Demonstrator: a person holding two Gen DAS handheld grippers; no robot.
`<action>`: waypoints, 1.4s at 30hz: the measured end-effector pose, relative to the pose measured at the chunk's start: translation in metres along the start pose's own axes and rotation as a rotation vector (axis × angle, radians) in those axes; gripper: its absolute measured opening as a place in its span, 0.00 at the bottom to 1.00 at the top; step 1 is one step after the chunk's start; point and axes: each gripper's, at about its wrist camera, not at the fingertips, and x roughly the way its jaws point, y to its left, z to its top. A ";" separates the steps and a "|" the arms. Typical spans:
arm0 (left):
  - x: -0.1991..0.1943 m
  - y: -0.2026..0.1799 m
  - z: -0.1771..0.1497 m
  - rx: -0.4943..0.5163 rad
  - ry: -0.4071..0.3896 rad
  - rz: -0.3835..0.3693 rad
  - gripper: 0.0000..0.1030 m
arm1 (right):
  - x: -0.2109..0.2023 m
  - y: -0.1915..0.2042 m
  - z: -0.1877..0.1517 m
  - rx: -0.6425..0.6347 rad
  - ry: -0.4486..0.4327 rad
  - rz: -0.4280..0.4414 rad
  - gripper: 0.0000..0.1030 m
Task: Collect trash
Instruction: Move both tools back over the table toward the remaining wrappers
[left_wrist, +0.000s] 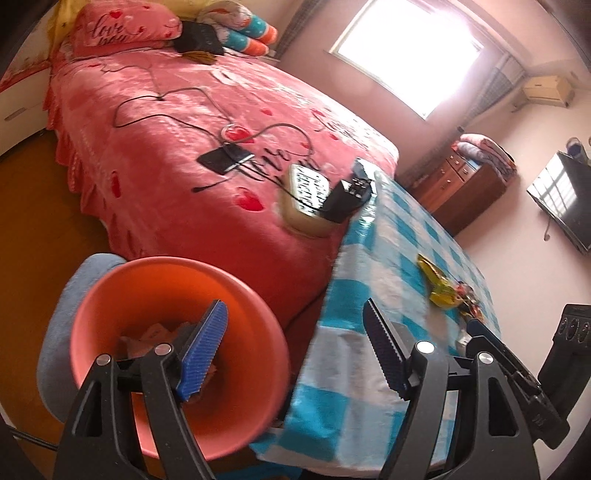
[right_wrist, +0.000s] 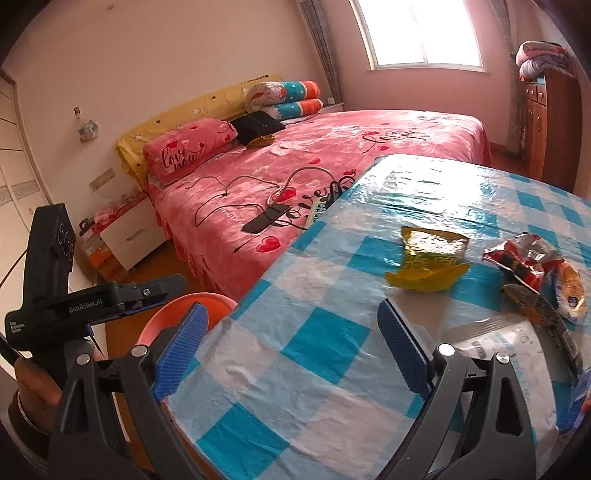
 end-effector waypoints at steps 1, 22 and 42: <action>0.001 -0.004 0.000 0.007 0.002 -0.004 0.73 | -0.014 0.002 -0.007 0.007 -0.013 -0.007 0.91; 0.018 -0.072 -0.012 0.116 0.053 -0.020 0.73 | -0.001 -0.017 -0.026 0.025 -0.064 -0.029 0.91; 0.041 -0.148 -0.044 0.257 0.138 -0.057 0.73 | -0.041 -0.105 -0.020 0.074 -0.128 -0.152 0.91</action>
